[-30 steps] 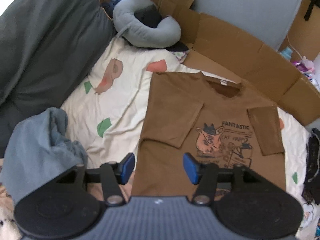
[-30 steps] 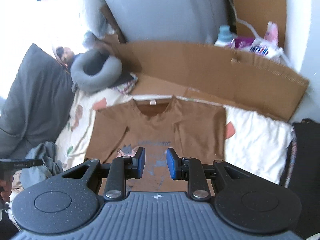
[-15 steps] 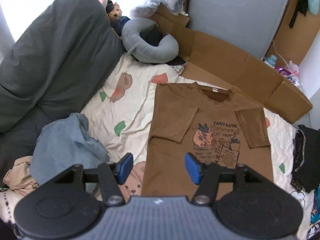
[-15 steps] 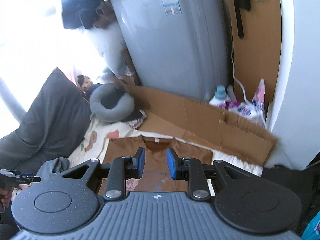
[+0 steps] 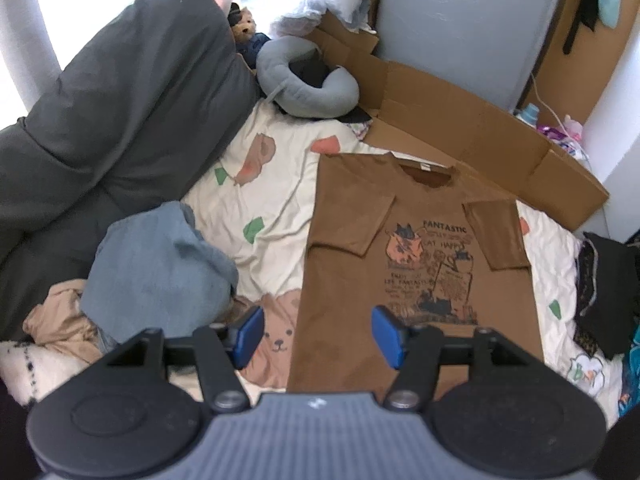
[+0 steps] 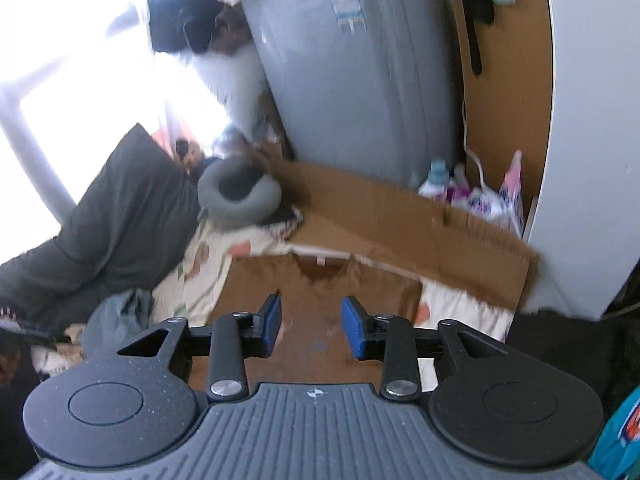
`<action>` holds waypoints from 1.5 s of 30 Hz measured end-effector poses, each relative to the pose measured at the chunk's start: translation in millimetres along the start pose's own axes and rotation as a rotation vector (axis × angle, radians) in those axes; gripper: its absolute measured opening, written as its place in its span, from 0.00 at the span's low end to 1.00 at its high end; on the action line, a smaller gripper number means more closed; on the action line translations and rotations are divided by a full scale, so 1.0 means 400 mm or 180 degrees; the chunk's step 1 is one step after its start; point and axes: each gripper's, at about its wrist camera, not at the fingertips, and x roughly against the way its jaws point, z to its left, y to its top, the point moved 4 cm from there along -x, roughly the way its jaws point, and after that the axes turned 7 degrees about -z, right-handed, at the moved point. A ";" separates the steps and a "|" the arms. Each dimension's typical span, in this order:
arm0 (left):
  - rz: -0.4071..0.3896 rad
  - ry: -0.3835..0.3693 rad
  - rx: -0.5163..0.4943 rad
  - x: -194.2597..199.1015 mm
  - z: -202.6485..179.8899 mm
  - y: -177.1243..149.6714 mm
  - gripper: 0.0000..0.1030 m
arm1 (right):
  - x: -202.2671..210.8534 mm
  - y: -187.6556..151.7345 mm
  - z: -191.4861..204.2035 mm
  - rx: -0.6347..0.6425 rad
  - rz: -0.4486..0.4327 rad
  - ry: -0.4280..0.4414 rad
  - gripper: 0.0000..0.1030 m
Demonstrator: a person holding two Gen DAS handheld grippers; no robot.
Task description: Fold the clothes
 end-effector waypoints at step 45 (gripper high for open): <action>0.0529 0.0288 0.0307 -0.397 0.125 -0.498 0.46 | -0.267 -0.945 -0.182 -0.0583 0.1012 -0.0420 0.44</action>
